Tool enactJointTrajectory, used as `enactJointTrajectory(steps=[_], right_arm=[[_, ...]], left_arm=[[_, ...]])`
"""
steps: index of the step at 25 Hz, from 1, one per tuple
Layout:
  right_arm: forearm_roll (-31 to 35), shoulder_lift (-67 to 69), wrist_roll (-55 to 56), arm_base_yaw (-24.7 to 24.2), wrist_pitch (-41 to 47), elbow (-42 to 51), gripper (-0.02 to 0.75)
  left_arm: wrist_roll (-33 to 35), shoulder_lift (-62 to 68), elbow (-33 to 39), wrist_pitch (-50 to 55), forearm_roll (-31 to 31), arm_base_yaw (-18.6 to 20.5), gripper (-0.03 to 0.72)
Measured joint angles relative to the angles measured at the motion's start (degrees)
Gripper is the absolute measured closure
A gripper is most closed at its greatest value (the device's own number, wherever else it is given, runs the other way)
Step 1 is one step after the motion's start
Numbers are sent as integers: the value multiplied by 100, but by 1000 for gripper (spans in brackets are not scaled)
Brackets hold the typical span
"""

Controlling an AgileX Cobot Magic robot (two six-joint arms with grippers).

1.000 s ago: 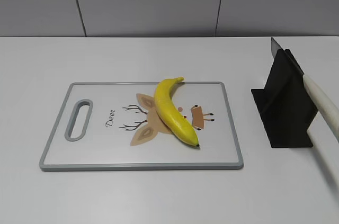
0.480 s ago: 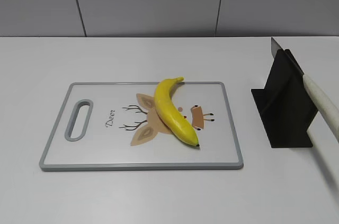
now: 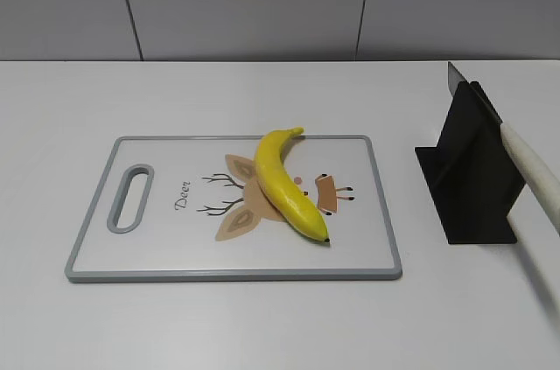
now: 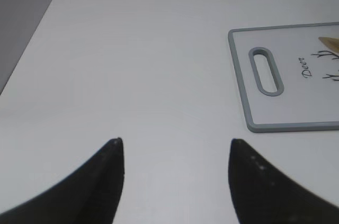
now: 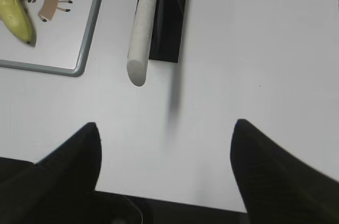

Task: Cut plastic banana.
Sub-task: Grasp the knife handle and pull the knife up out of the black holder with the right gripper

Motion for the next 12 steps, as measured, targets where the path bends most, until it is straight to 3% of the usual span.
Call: enactJointTrajectory(steps=[5,12], right_arm=[[-51,1008,0,144,267,-569,148],[-226,2359,345,742,505,-1457,148]], left_arm=[[0,0,0,0,0,0,81],[0,0,0,0,0,0,91]])
